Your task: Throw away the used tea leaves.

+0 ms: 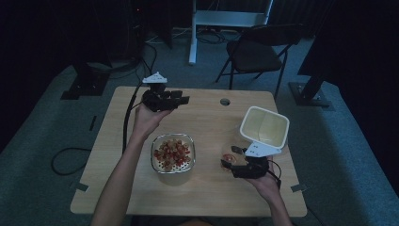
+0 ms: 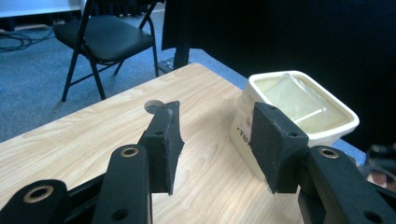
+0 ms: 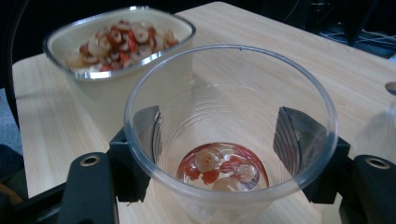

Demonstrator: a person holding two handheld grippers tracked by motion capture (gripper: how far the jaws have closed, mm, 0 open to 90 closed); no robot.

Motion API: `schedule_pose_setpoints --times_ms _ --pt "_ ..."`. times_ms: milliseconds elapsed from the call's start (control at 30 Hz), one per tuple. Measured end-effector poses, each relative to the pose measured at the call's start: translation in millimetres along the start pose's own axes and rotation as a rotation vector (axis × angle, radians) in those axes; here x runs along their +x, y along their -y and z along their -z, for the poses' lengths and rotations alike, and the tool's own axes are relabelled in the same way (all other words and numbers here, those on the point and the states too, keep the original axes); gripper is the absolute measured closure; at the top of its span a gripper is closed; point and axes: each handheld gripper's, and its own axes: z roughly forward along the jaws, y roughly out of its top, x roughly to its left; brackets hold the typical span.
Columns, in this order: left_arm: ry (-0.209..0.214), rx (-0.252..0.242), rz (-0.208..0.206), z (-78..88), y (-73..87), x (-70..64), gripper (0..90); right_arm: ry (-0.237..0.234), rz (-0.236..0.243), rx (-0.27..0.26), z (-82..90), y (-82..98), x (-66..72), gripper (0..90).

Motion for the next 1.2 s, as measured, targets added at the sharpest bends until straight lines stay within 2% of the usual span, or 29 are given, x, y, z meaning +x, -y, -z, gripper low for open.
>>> schedule_pose_setpoints --times_ms 167,333,467,500,567,600,633,833,1000,1133,1200 --pt "0.006 -0.003 -0.009 8.5 11.1 -2.8 54.9 -0.003 -0.003 -0.002 -9.0 -23.4 2.6 32.1" --pt "0.009 -0.04 -0.041 25.9 29.3 -10.7 55.0 -0.016 -0.019 -0.029 -16.7 -47.7 2.9 32.1" --pt "0.011 -0.058 -0.063 33.9 35.7 -16.6 54.0 -0.025 -0.022 -0.049 -22.6 -67.3 2.1 32.1" --pt "0.023 -0.064 -0.074 37.5 39.2 -22.1 53.0 -0.026 -0.022 -0.053 -24.3 -71.7 1.9 32.1" --pt "0.023 -0.064 -0.074 37.5 39.2 -22.1 50.6 -0.025 -0.023 -0.056 -26.0 -76.1 1.7 32.1" --pt "0.018 -0.051 -0.101 40.4 43.9 -31.3 47.3 -0.024 -0.031 -0.064 -28.7 -84.3 0.9 32.1" --pt "0.017 -0.048 -0.107 41.1 45.8 -34.3 46.1 -0.024 -0.035 -0.069 -29.7 -87.1 0.7 32.1" --pt "0.043 -0.059 -0.14 40.3 59.9 -51.0 41.4 -0.027 -0.029 -0.086 -36.3 -107.7 1.3 32.5" --pt "0.029 -0.048 -0.188 31.6 70.0 -62.4 39.8 -0.033 -0.037 -0.091 -40.2 -126.0 2.6 32.8" --pt "0.018 -0.037 -0.2 23.0 75.1 -65.9 39.0 -0.05 -0.033 -0.092 -45.3 -137.5 6.8 32.8" --pt "0.021 -0.041 -0.189 19.1 77.2 -66.2 39.0 -0.06 -0.026 -0.09 -48.9 -142.2 9.9 32.8"
